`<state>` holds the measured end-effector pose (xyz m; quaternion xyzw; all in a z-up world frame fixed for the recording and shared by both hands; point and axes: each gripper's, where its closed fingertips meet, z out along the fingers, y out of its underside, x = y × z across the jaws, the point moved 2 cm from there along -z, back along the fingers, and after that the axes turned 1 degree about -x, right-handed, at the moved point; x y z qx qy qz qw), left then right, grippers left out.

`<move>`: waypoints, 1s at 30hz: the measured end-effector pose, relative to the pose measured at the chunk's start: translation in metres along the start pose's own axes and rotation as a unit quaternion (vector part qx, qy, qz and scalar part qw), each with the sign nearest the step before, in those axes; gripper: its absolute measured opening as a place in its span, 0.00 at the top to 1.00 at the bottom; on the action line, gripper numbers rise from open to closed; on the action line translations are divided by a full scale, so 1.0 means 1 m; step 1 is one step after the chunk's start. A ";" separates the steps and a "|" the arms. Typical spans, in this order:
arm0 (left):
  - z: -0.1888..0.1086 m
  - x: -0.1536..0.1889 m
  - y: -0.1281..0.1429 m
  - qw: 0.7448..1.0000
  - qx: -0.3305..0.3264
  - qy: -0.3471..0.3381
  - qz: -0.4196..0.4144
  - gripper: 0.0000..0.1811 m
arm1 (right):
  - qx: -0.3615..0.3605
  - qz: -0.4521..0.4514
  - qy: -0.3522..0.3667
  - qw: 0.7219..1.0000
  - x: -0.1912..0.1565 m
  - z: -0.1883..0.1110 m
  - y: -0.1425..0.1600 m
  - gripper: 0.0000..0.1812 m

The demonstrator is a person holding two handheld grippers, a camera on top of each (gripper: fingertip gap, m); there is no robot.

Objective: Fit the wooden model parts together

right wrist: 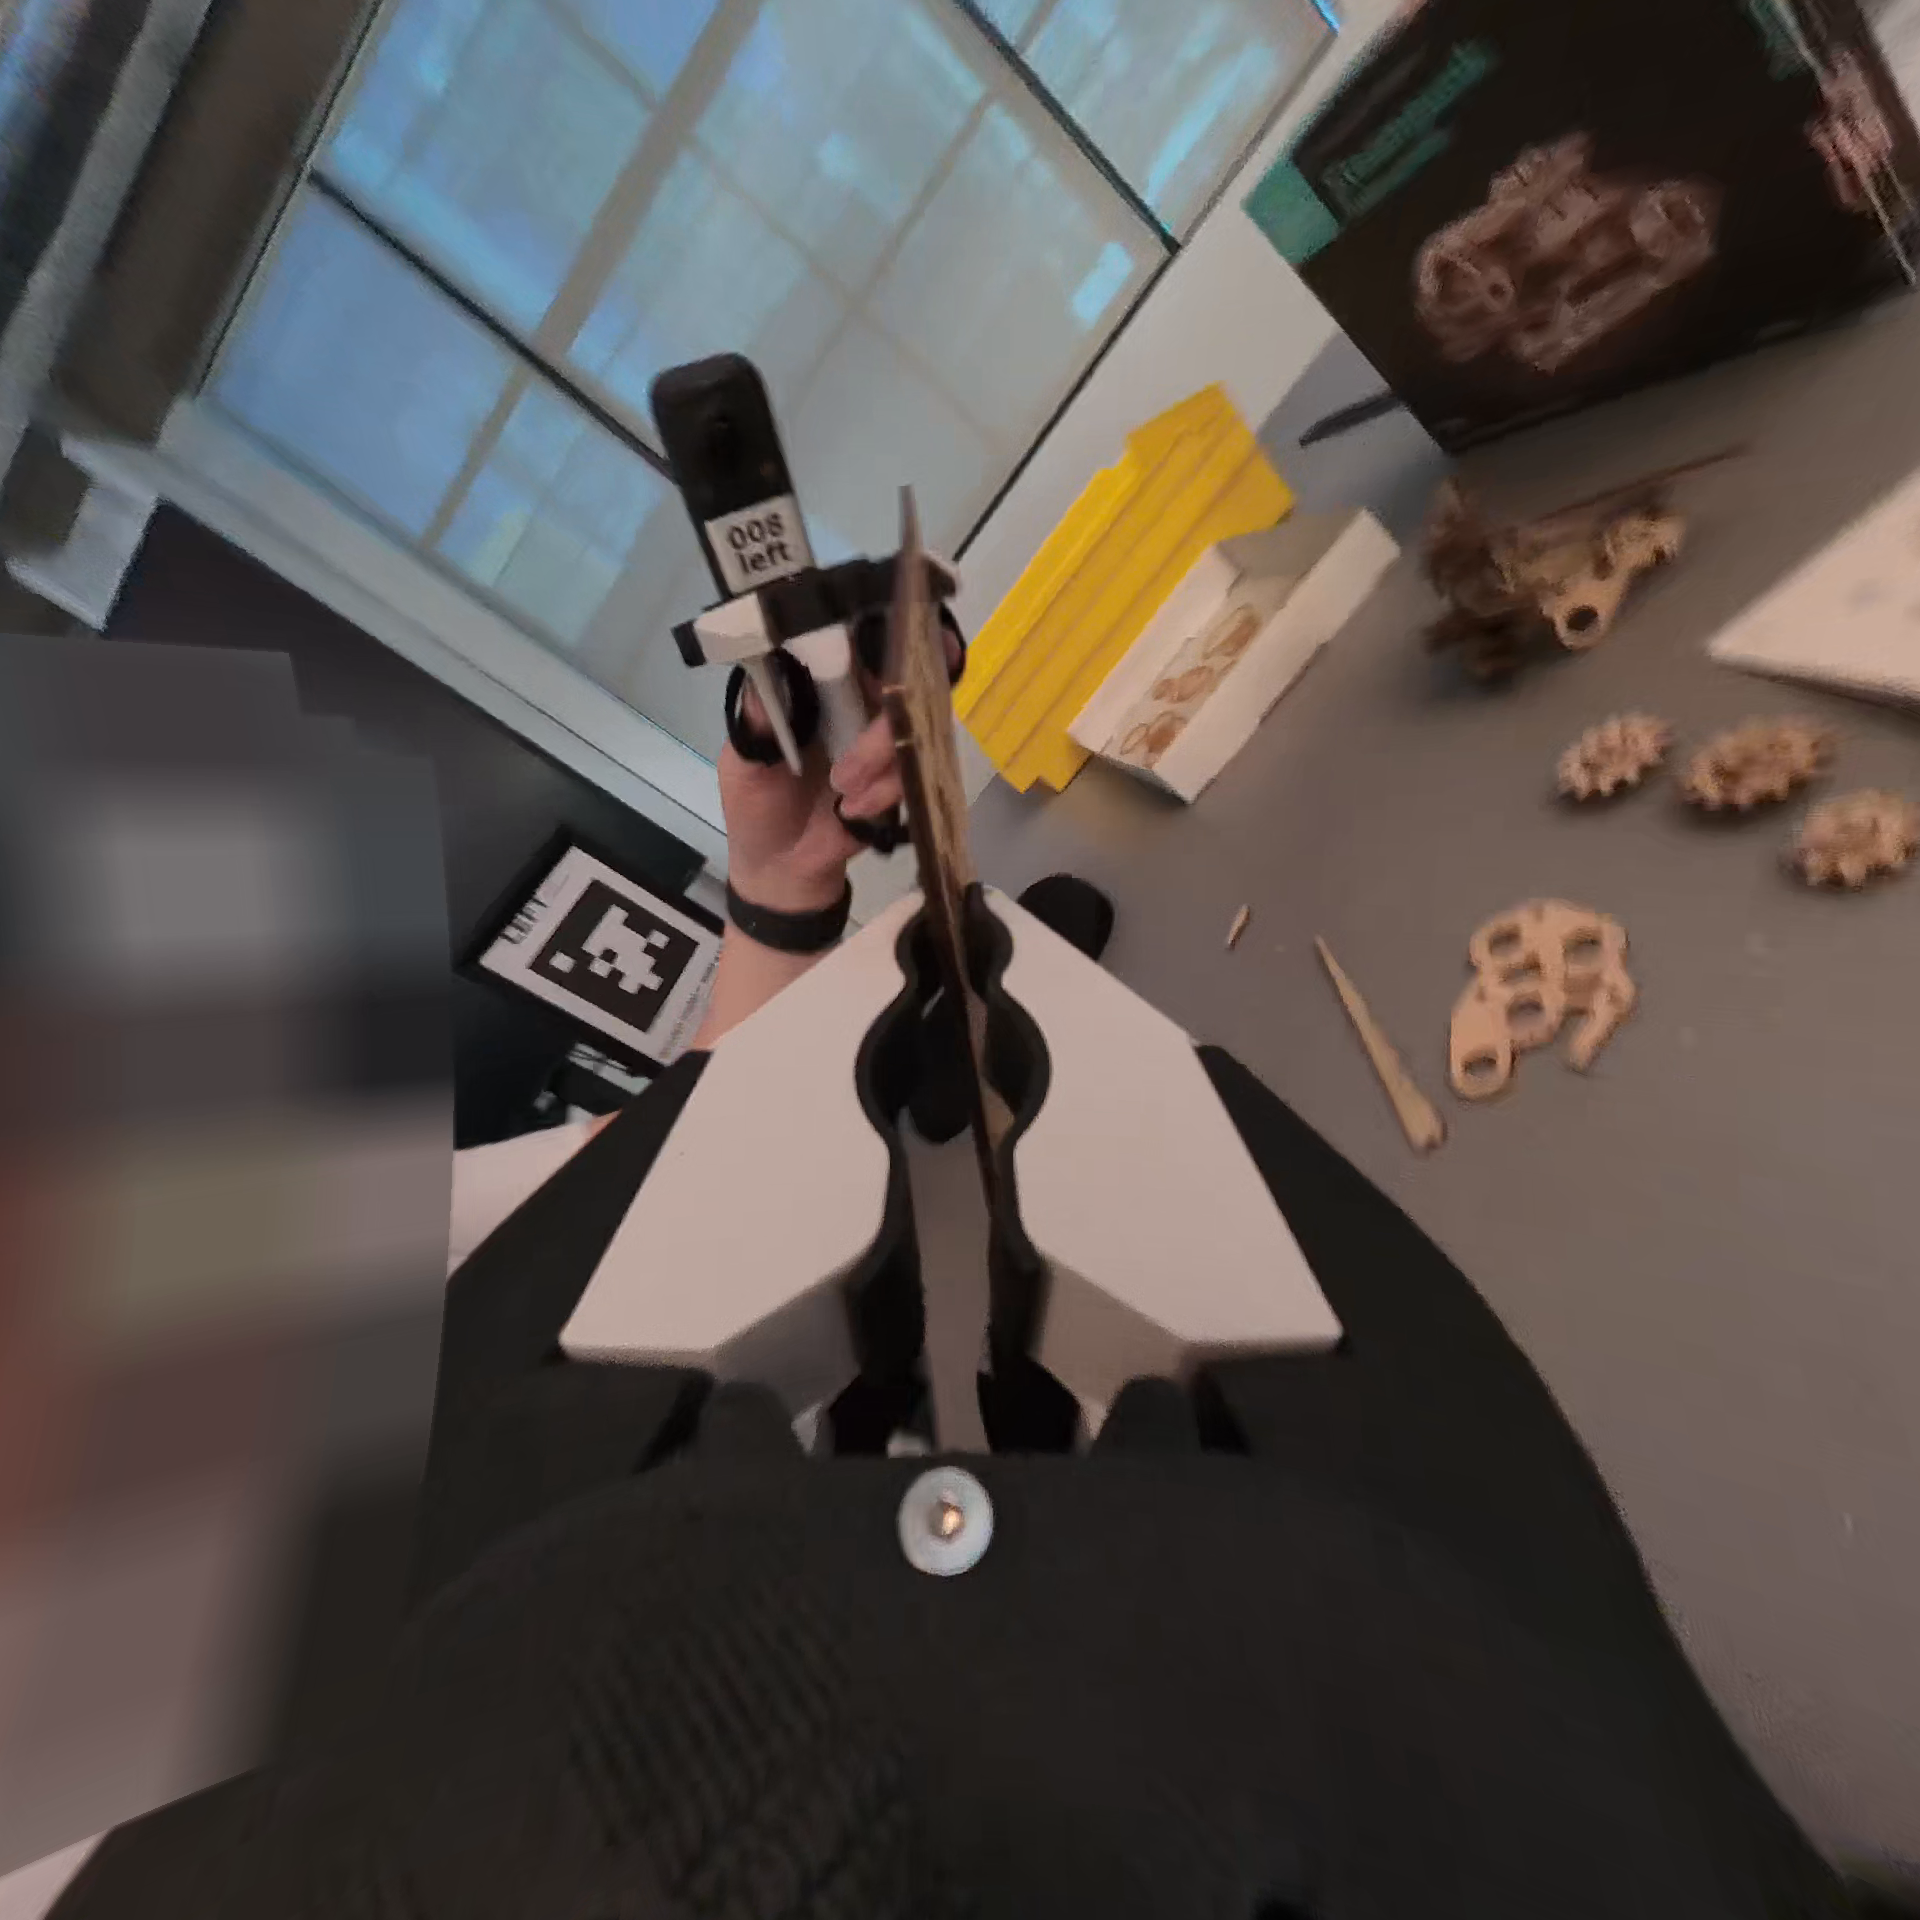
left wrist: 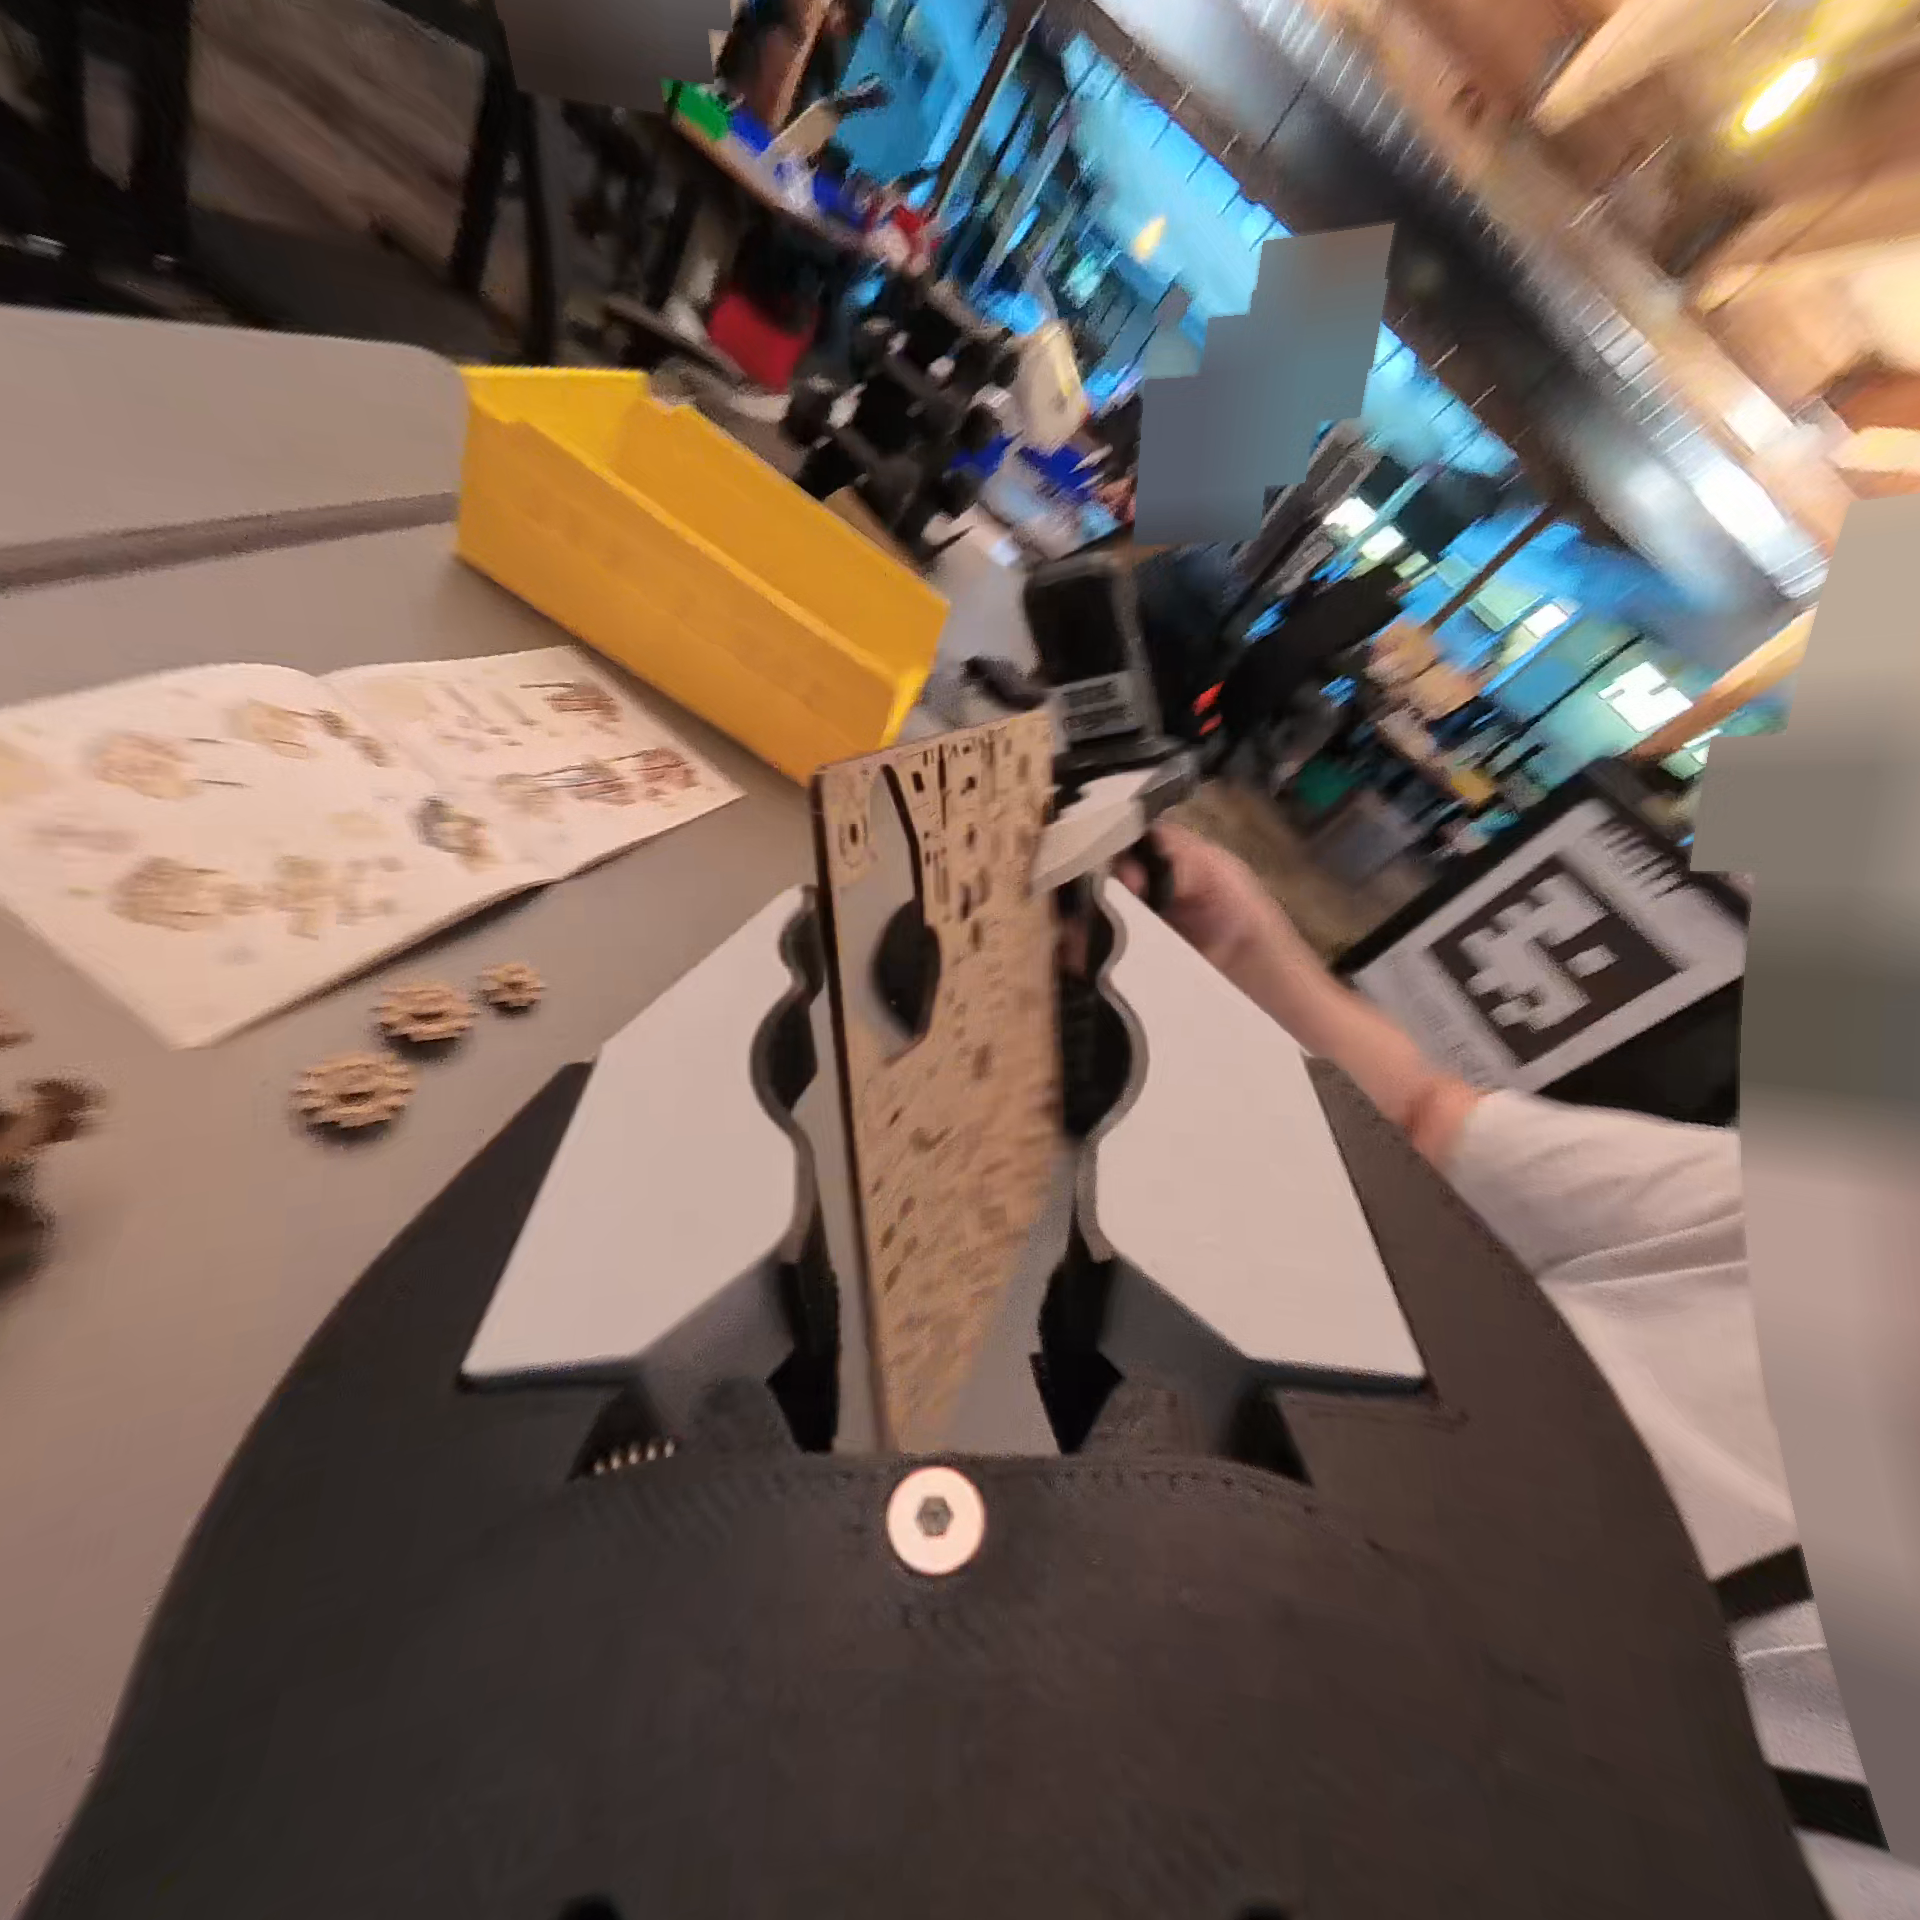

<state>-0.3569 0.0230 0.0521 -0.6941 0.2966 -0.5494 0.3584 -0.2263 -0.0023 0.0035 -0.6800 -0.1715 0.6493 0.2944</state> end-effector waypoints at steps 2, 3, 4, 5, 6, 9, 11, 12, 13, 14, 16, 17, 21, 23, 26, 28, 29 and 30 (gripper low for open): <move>-0.007 -0.006 0.005 0.997 -0.050 -0.024 0.045 0.74 | -0.020 0.079 0.020 0.997 0.011 -0.021 0.021 0.99; -0.011 -0.009 0.012 0.995 -0.075 -0.028 0.054 0.73 | -0.028 0.119 0.026 0.992 0.017 -0.029 0.034 0.99; -0.014 -0.014 0.021 0.993 -0.096 -0.031 0.059 0.74 | -0.034 0.154 0.033 0.987 0.023 -0.036 0.047 0.99; -0.014 -0.021 0.031 0.991 -0.113 -0.035 0.063 0.75 | -0.041 0.180 0.043 0.982 0.028 -0.041 0.059 0.99; -0.012 -0.029 0.044 0.988 -0.132 -0.039 0.067 0.75 | -0.052 0.202 0.054 0.976 0.034 -0.046 0.071 0.99; 0.000 -0.059 0.087 0.970 -0.207 -0.074 0.108 0.80 | -0.058 0.244 0.089 0.964 0.050 -0.058 0.093 0.99; 0.013 -0.066 0.103 0.961 -0.233 -0.064 0.134 0.81 | -0.068 0.272 0.096 0.955 0.057 -0.060 0.102 0.99; 0.019 -0.069 0.111 0.953 -0.255 -0.058 0.150 0.81 | -0.079 0.284 0.094 0.951 0.059 -0.060 0.107 0.99; 0.023 -0.077 0.120 0.939 -0.287 -0.065 0.178 0.80 | -0.090 0.292 0.096 0.947 0.060 -0.059 0.111 0.99; 0.025 -0.085 0.128 0.922 -0.315 -0.074 0.212 0.79 | -0.100 0.296 0.099 0.945 0.060 -0.058 0.115 0.99; 0.029 -0.096 0.139 0.887 -0.360 -0.078 0.277 0.80 | -0.109 0.293 0.114 0.943 0.062 -0.056 0.119 0.99; 0.030 -0.099 0.144 0.873 -0.376 -0.078 0.302 0.81 | -0.115 0.291 0.122 0.942 0.064 -0.054 0.120 0.99; 0.031 -0.116 0.156 0.838 -0.431 -0.083 0.324 0.88 | -0.141 0.291 0.138 0.936 0.070 -0.048 0.123 0.95; 0.031 -0.120 0.155 0.841 -0.434 -0.084 0.310 0.93 | -0.139 0.288 0.138 0.937 0.072 -0.043 0.118 0.91; 0.030 -0.122 0.154 0.847 -0.427 -0.082 0.307 0.99 | -0.154 0.277 0.135 0.939 0.072 -0.037 0.115 0.79; 0.025 -0.128 0.152 0.845 -0.427 -0.106 0.304 0.99 | -0.184 0.242 0.136 0.943 0.071 -0.035 0.115 0.77; 0.021 -0.130 0.151 0.845 -0.427 -0.112 0.303 0.99 | -0.197 0.221 0.135 0.946 0.072 -0.034 0.113 0.77; 0.016 -0.131 0.151 0.845 -0.426 -0.114 0.303 0.99 | -0.216 0.202 0.144 0.944 0.073 -0.035 0.114 0.77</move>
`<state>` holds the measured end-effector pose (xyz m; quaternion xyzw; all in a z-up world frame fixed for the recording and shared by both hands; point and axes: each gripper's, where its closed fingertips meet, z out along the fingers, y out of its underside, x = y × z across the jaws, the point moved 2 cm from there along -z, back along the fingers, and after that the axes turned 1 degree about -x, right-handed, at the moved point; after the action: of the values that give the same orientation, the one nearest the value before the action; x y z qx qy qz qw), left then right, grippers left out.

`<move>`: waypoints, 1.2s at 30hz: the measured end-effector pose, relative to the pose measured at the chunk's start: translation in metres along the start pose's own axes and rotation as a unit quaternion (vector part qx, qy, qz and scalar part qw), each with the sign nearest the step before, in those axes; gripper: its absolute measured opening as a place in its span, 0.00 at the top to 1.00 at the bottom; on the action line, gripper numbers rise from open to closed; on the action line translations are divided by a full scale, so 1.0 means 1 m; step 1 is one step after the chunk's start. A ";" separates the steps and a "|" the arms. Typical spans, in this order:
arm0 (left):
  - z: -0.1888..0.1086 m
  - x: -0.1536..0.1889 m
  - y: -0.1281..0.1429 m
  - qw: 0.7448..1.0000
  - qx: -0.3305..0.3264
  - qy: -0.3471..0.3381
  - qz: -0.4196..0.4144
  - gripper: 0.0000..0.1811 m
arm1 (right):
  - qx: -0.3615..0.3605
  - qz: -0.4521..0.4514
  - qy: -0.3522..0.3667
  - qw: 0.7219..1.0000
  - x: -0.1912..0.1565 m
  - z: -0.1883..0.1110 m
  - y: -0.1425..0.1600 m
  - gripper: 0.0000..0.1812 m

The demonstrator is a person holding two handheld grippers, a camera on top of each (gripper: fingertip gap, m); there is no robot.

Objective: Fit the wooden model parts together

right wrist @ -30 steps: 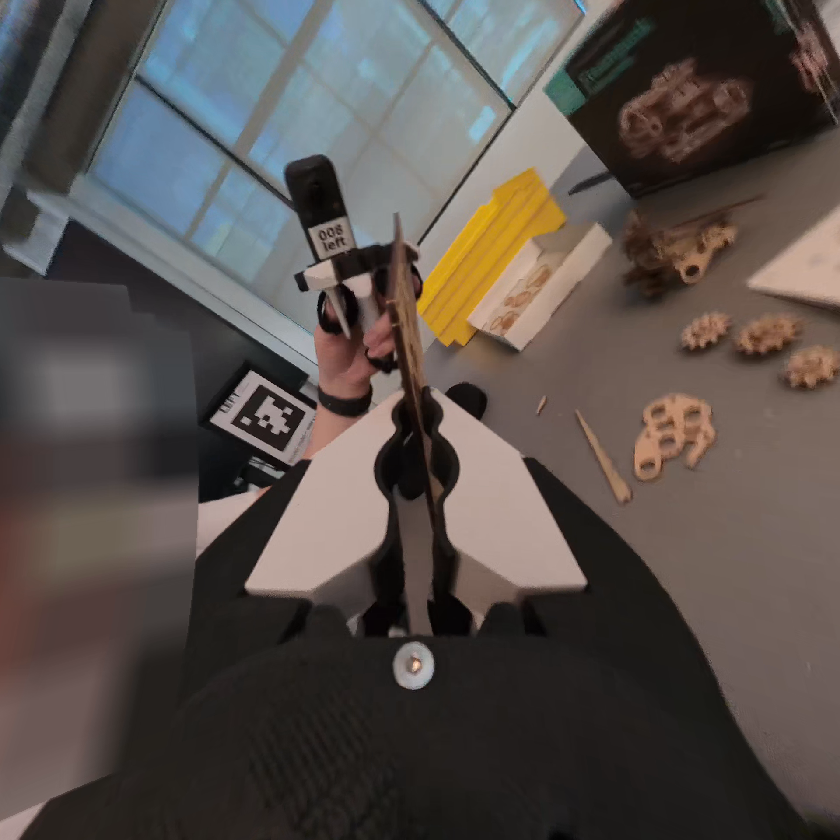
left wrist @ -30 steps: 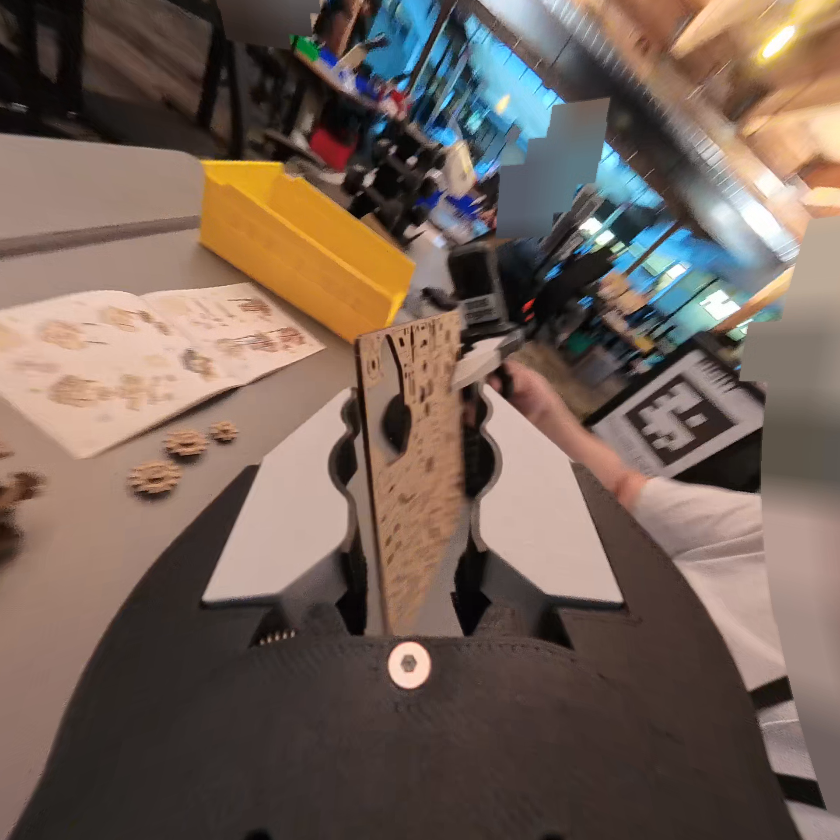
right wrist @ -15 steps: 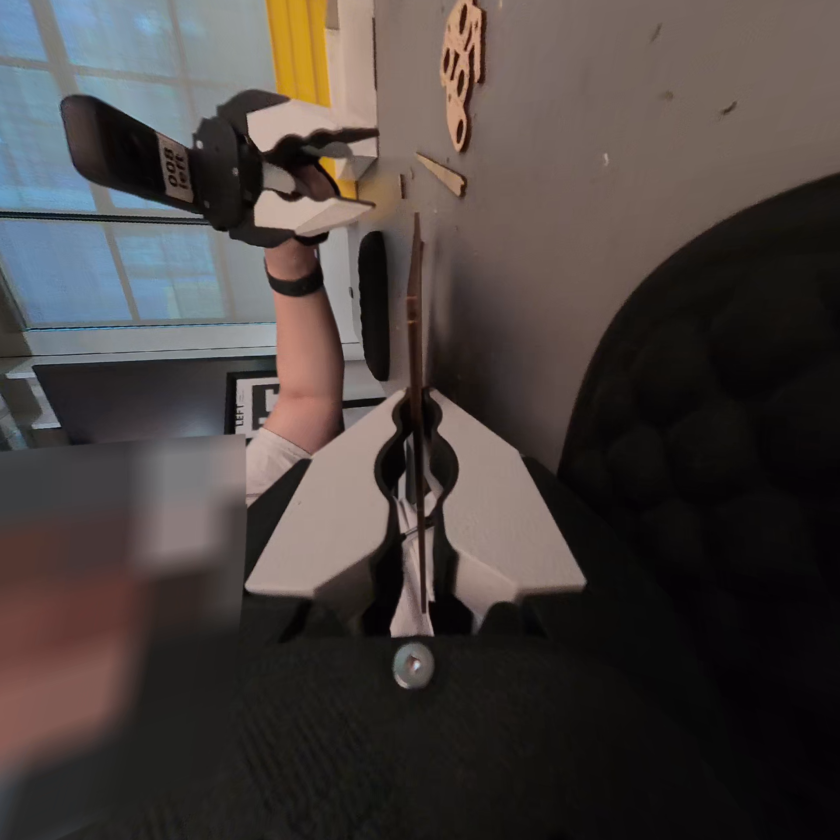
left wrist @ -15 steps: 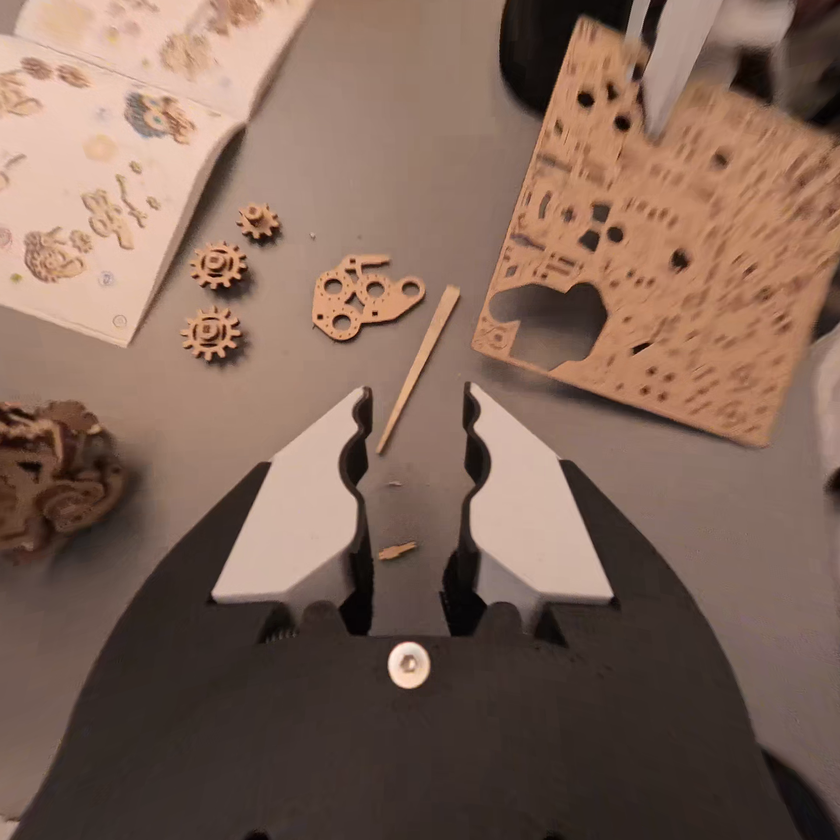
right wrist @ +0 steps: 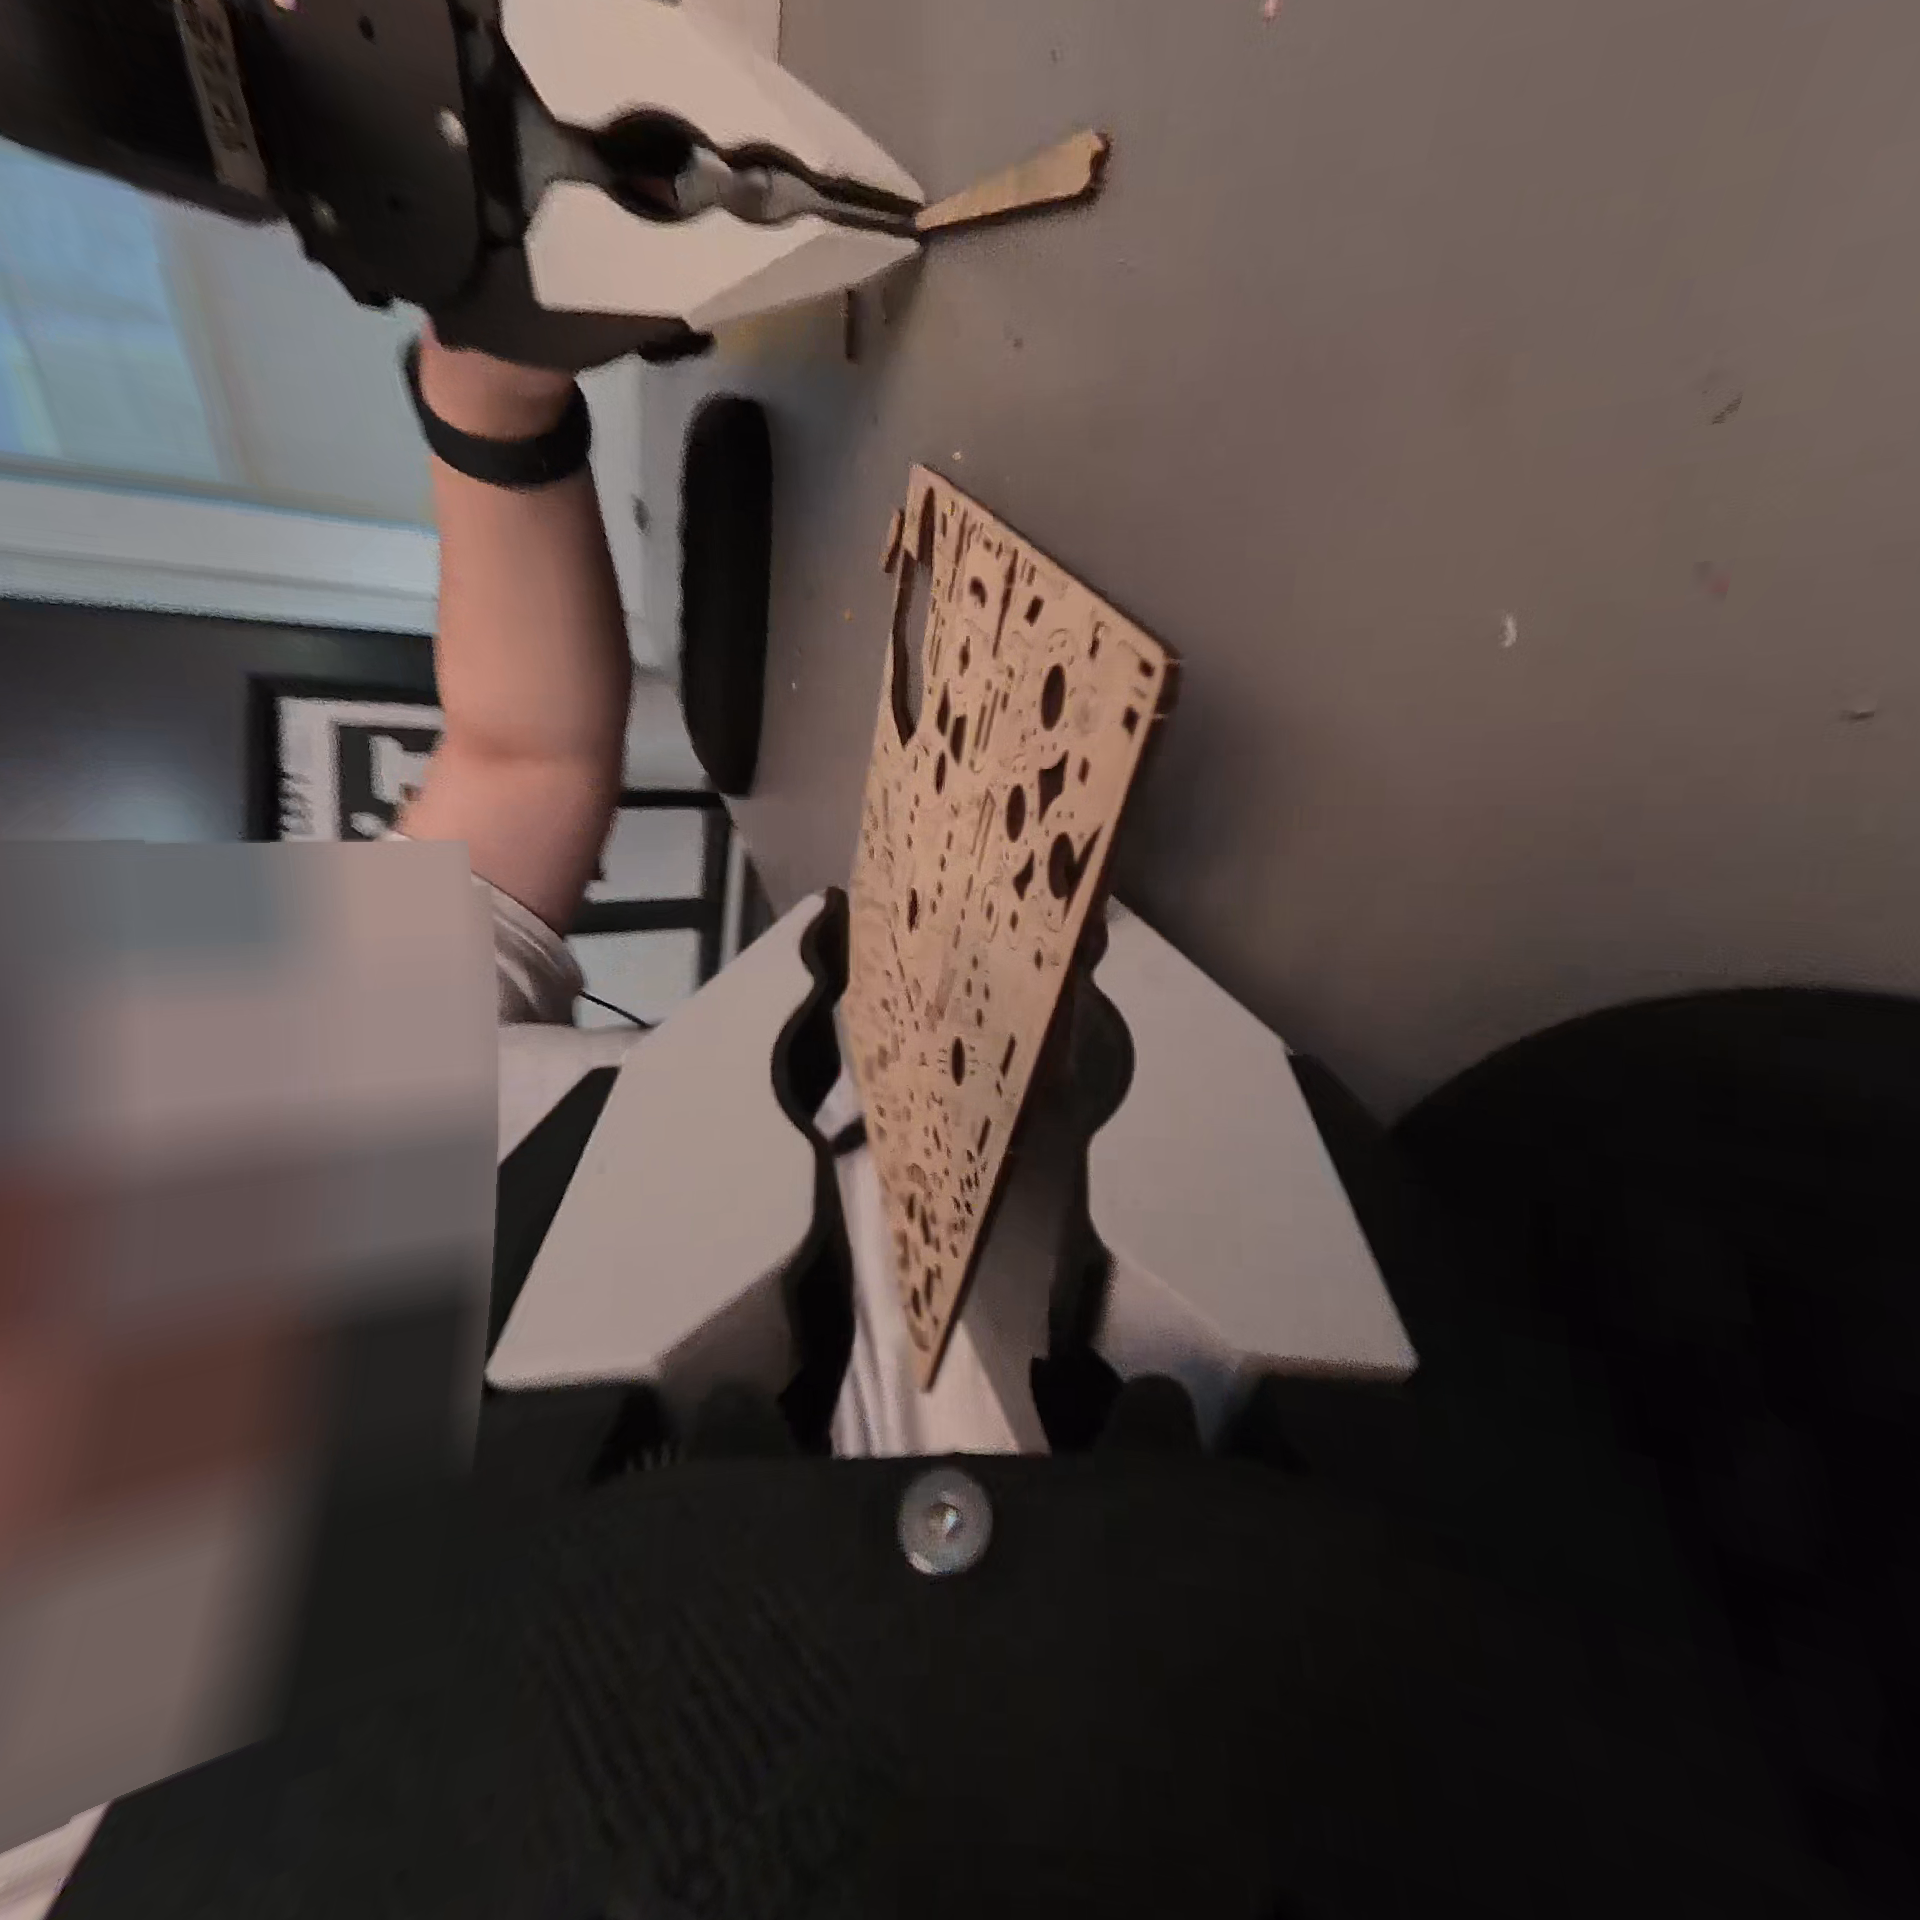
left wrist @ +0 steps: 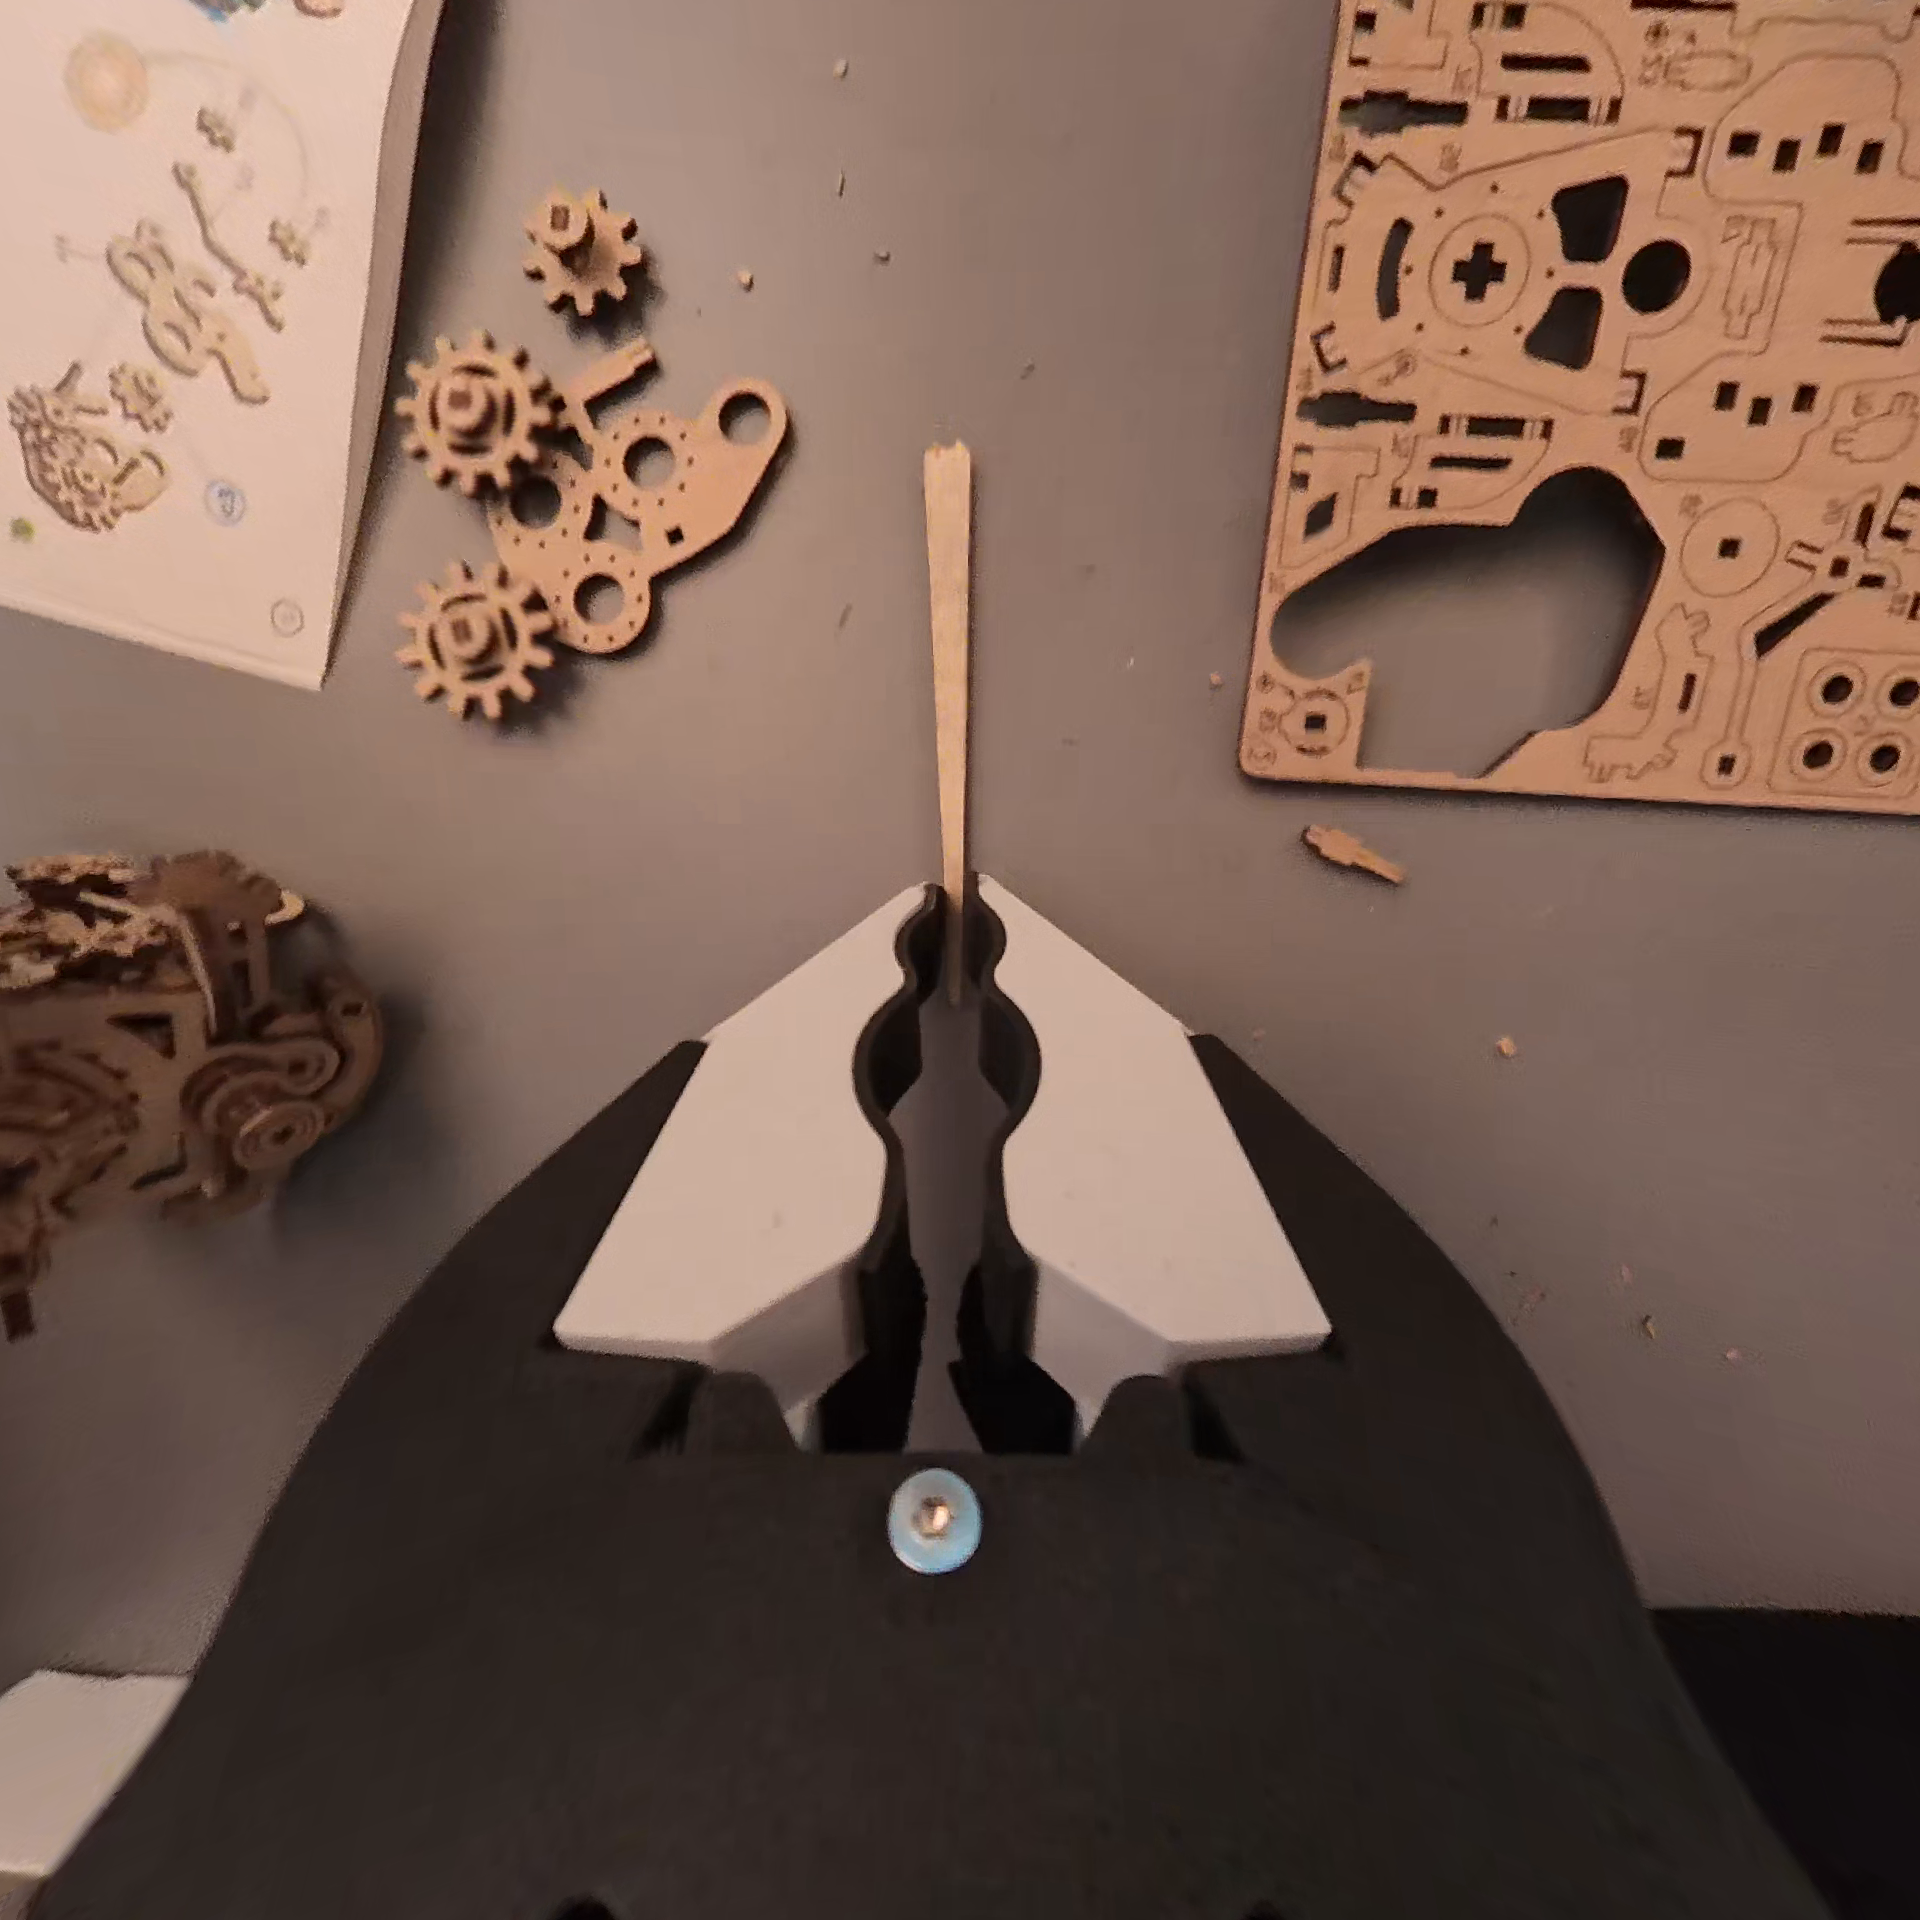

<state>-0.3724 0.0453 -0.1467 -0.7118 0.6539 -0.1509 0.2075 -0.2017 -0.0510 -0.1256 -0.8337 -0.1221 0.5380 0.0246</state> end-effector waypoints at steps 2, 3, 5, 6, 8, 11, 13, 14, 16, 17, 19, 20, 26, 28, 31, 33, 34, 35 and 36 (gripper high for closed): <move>-0.004 0.004 0.007 1.000 0.007 0.012 -0.001 0.99 | -0.032 -0.031 0.045 0.998 0.006 -0.001 0.003 0.77; -0.007 0.005 0.011 1.000 0.005 0.012 -0.003 0.99 | -0.047 -0.050 0.068 0.995 0.009 -0.003 0.005 0.77; -0.011 0.004 0.018 1.000 0.001 0.012 -0.002 0.99 | -0.074 -0.093 0.114 0.986 0.013 -0.006 0.008 0.77; -0.012 0.004 0.020 1.000 0.003 0.015 -0.001 0.98 | -0.085 -0.112 0.142 0.980 0.017 -0.008 0.008 0.77; -0.013 0.008 0.021 0.999 0.009 0.037 -0.002 0.95 | -0.108 -0.148 0.178 0.967 0.017 -0.011 0.008 0.75; -0.015 0.008 0.013 0.997 0.013 0.068 -0.023 0.88 | -0.145 -0.189 0.234 0.943 0.018 -0.014 0.006 0.70; -0.020 0.003 0.001 0.997 0.035 0.068 -0.030 0.89 | -0.149 -0.225 0.280 0.921 0.019 -0.024 -0.002 0.71; -0.021 -0.003 -0.006 0.997 0.048 0.058 -0.032 0.89 | -0.144 -0.230 0.287 0.919 0.017 -0.028 -0.006 0.71; -0.022 -0.020 -0.024 0.995 0.078 0.030 -0.046 0.90 | -0.118 -0.232 0.294 0.920 0.011 -0.038 -0.018 0.70; -0.020 -0.030 -0.033 0.995 0.086 0.012 -0.053 0.90 | -0.098 -0.245 0.294 0.919 0.007 -0.042 -0.026 0.70; -0.011 -0.043 -0.054 0.993 0.102 -0.005 -0.053 0.91 | -0.056 -0.270 0.288 0.917 0.000 -0.048 -0.039 0.71; -0.004 -0.049 -0.063 0.992 0.109 -0.015 -0.053 0.91 | -0.041 -0.276 0.283 0.918 -0.002 -0.049 -0.042 0.71; 0.037 -0.056 -0.072 0.997 0.062 0.005 -0.042 0.98 | 0.004 -0.268 0.234 0.934 -0.001 -0.047 -0.031 0.71; 0.041 -0.052 -0.070 0.997 0.063 0.014 -0.041 0.99 | 0.013 -0.267 0.222 0.938 0.000 -0.049 -0.026 0.71; 0.039 -0.045 -0.066 0.996 0.055 0.040 -0.056 1.00 | 0.025 -0.269 0.215 0.939 0.003 -0.054 -0.021 0.72; 0.037 -0.033 -0.063 0.993 0.058 0.072 -0.075 1.00 | 0.028 -0.269 0.206 0.940 0.004 -0.056 -0.018 0.72; 0.035 -0.031 -0.062 0.992 0.063 0.073 -0.082 1.00 | 0.029 -0.269 0.201 0.941 0.004 -0.056 -0.017 0.72; 0.034 -0.030 -0.060 0.992 0.070 0.070 -0.083 1.00 | 0.032 -0.272 0.196 0.941 0.004 -0.056 -0.017 0.72; 0.033 -0.029 -0.058 0.992 0.077 0.066 -0.081 1.00 | 0.034 -0.278 0.191 0.941 0.004 -0.056 -0.018 0.72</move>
<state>-0.3085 0.0808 -0.1452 -0.7330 0.5927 -0.2634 0.2048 -0.1532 -0.0278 -0.1024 -0.8526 -0.3232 0.3439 0.2244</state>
